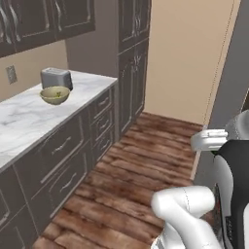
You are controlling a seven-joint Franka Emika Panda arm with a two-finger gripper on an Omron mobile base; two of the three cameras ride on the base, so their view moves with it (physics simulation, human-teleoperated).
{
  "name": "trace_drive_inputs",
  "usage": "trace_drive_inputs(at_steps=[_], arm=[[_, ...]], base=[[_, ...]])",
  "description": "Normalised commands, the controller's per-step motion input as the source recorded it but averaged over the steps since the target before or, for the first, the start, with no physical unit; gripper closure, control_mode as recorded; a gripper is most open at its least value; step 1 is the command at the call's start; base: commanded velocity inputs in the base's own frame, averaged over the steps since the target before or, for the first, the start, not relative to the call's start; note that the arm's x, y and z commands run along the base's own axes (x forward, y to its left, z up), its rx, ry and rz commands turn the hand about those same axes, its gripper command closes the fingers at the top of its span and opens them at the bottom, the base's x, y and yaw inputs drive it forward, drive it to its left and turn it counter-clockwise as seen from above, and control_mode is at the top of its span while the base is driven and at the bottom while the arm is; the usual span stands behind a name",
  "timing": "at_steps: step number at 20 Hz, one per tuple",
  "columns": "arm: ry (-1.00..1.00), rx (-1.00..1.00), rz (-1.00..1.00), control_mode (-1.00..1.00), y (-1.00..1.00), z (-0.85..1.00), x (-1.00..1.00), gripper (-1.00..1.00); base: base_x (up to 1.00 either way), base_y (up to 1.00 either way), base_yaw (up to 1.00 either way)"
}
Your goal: Take the broccoli, lime, and pear from the freezer and place them in the bowl on the counter.
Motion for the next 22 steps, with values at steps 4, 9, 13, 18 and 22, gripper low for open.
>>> trace_drive_inputs(at_steps=[4,9,13,18,22], arm=[[0.00,0.00,0.00,1.00,0.00,0.00,0.00,1.00],[0.00,0.00,0.00,1.00,0.00,0.00,0.00,1.00],[0.00,0.00,0.00,1.00,0.00,0.00,0.00,1.00],[0.00,0.00,0.00,1.00,0.00,0.00,0.00,1.00],[0.00,0.00,0.00,1.00,0.00,0.00,0.00,1.00]], base=[[1.00,0.38,0.38],[1.00,0.11,0.42],[0.86,-0.21,0.47],[0.31,-0.65,0.65],[0.50,-0.59,0.69]])
